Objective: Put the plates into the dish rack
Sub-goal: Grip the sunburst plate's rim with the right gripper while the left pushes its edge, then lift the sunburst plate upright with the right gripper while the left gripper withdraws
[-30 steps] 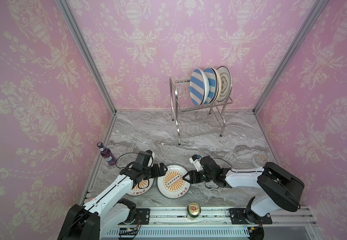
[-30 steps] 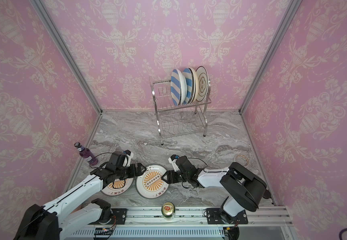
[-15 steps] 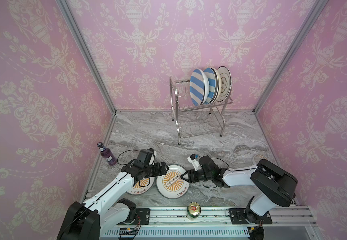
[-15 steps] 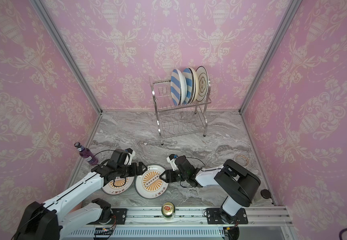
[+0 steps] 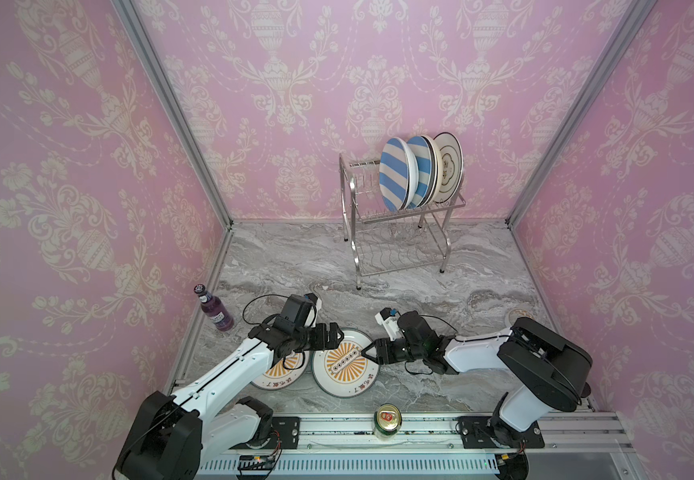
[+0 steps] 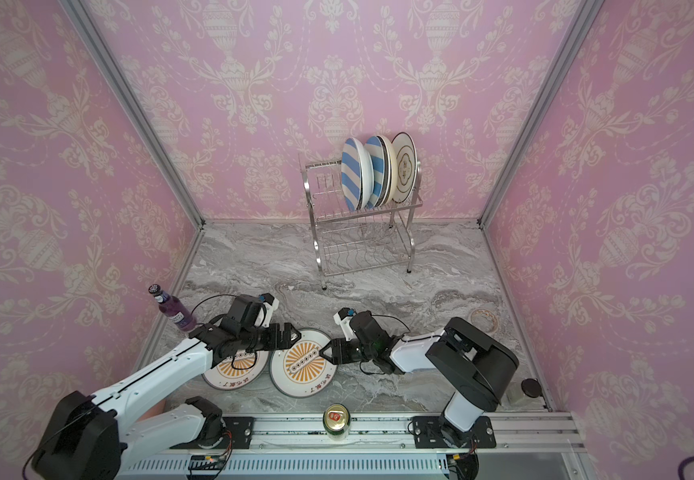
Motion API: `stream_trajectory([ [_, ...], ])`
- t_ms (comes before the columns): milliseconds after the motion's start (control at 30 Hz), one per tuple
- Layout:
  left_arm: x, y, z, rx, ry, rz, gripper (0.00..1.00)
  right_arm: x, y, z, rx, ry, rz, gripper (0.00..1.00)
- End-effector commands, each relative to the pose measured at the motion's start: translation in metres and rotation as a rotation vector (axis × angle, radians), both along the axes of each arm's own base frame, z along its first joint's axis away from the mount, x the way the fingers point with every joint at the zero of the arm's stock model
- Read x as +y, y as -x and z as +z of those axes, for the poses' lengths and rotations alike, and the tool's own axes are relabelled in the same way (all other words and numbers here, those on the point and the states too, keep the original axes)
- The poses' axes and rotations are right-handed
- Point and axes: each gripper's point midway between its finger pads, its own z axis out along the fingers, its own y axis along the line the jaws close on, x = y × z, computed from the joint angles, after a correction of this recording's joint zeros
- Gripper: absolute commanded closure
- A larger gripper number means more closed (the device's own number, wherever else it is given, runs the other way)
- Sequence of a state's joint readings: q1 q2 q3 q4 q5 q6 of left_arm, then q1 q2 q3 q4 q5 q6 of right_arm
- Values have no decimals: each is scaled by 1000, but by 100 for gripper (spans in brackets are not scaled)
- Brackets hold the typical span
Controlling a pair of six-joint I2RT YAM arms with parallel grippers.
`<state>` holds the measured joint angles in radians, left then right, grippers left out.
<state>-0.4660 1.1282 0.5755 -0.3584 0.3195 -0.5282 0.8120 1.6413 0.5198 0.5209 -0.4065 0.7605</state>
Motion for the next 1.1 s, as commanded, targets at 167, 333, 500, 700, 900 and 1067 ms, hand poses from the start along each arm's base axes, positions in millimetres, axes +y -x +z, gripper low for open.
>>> stream_trajectory([
  [167, -3, -2, -1, -21, -32, -42, 1, -33, 19, -52, 127, 215, -29, 50],
  [333, -5, -1, -7, -19, -14, -39, 1, -32, 18, -54, 125, 241, -24, 57],
  [500, -7, -2, -5, -28, -7, -47, 1, -36, 15, -57, 124, 270, -43, 64],
  [700, -10, -8, 1, -53, 10, -45, 1, -41, 12, -58, 119, 296, -80, 76],
  [900, -13, -12, 10, -73, 19, -46, 1, -48, 5, -51, 93, 321, -123, 84],
  [1067, -11, -18, 22, -110, 13, -34, 1, -58, -3, -36, 45, 348, -171, 93],
])
